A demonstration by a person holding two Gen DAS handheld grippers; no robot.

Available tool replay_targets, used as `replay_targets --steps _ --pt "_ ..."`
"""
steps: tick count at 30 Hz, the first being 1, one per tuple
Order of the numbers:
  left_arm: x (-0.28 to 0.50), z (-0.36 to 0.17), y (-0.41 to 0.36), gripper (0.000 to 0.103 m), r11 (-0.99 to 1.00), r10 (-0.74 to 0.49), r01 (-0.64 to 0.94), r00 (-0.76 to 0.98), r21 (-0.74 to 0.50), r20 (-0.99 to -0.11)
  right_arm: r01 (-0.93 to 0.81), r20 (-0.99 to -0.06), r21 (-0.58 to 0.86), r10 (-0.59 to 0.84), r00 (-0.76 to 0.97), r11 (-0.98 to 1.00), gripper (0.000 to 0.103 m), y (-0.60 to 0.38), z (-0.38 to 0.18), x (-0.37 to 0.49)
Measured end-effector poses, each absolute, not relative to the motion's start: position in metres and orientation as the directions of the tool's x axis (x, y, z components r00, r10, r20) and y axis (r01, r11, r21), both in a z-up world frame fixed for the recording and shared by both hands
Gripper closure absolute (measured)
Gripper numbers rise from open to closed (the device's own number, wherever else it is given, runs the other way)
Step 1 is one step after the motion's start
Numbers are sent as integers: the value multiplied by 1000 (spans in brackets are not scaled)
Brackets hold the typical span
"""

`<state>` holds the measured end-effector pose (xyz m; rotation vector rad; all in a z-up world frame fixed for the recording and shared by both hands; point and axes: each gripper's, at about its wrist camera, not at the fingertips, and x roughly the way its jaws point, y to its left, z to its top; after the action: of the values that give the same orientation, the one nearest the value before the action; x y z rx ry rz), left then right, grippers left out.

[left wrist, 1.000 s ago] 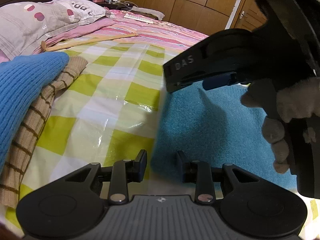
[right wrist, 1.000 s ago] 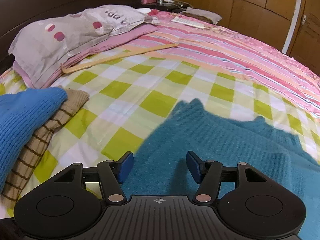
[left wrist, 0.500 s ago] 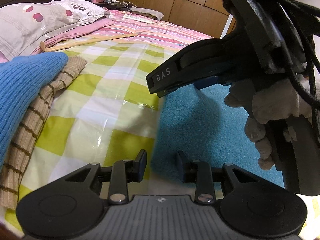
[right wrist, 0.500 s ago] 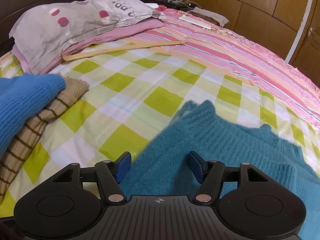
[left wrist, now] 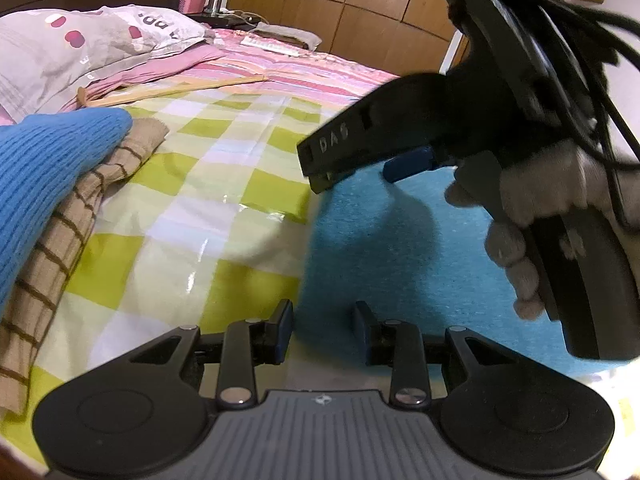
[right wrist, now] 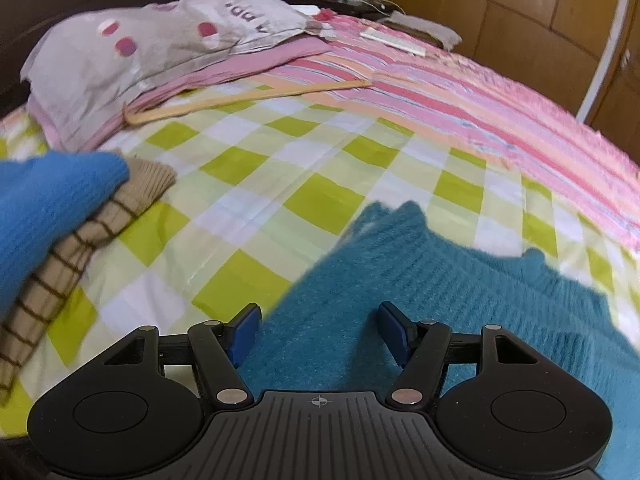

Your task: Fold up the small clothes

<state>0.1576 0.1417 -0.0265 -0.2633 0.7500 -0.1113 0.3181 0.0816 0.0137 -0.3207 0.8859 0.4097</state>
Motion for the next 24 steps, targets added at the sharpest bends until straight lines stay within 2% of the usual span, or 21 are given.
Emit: replay_targets --steps 7,10,12,16,19,20,24 --pt "153 -28 139 64 963 -194 20 742 -269 -641 -441 -827 -75 191 529 894 37 85 18 336" --pt "153 -29 140 63 960 -199 17 744 -280 -638 -437 -837 -129 139 529 890 36 96 14 343" --pt "152 -29 140 63 961 -198 18 744 -277 -638 -437 -847 -156 108 521 886 31 103 9 347" --pt "151 -29 139 62 963 -196 23 747 -270 -635 -466 -843 -292 6 539 835 30 123 -8 348" --pt "150 -28 138 60 964 -194 25 748 -265 -635 -472 -832 -339 -25 554 813 29 128 -18 349" --pt "149 -28 137 60 964 -194 26 748 -264 -635 -469 -833 -334 -23 552 818 30 127 -18 351" --pt "148 -28 135 57 966 -193 32 751 -257 -632 -489 -821 -378 -41 569 786 55 122 -15 347"
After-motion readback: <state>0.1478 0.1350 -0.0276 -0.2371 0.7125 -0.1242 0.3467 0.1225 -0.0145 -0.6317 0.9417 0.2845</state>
